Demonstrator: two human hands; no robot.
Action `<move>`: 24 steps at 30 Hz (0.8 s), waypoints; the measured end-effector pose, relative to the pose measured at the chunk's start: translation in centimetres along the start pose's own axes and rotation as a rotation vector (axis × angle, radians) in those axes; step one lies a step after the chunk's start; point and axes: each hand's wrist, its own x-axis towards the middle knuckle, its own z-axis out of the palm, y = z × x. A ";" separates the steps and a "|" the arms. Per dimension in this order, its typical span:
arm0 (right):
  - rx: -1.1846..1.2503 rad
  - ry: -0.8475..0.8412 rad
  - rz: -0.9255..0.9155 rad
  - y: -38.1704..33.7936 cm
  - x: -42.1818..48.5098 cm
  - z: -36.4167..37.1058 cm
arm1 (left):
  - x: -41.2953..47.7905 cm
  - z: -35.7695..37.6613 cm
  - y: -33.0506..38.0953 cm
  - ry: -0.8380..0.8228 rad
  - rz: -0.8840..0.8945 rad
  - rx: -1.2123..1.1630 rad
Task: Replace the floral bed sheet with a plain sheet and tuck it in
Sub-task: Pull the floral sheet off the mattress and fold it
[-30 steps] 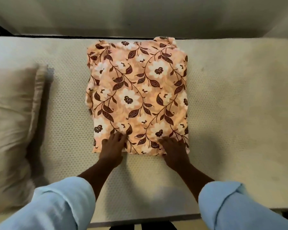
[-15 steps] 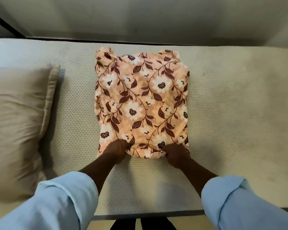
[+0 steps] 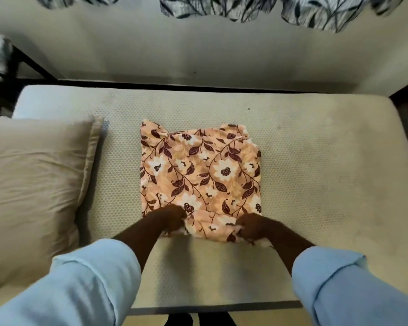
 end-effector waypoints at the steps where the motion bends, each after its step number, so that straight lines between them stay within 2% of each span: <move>1: 0.025 0.044 0.001 -0.2 -0.2 -2.0 | 0.0 -1.8 0.1 0.084 -0.003 -0.031; 3: 0.058 0.192 0.010 -0.6 -0.1 -6.8 | 0.2 -5.7 0.6 0.274 -0.025 -0.026; 6: -0.007 0.472 0.064 -0.9 0.5 -13.9 | 0.8 -11.5 1.6 0.533 -0.054 0.034; 8: -0.053 0.633 0.057 -1.1 1.2 -18.0 | 1.4 -14.9 1.8 0.707 -0.066 -0.009; 11: -0.011 0.894 -0.022 -1.3 2.5 -22.3 | 3.0 -18.7 1.8 0.985 -0.089 0.009; 13: -0.005 1.027 -0.022 -1.5 3.8 -23.4 | 4.2 -20.1 1.9 1.089 -0.126 0.065; 16: -0.018 1.033 0.017 -1.7 5.9 -22.4 | 6.2 -19.9 2.0 1.063 -0.124 0.065; 21: 0.069 0.856 -0.123 -0.9 9.3 -15.9 | 9.5 -14.2 -0.2 0.811 0.033 0.068; 24: 0.025 0.790 -0.142 -0.6 11.1 -13.7 | 10.9 -11.3 -1.7 0.706 0.059 0.071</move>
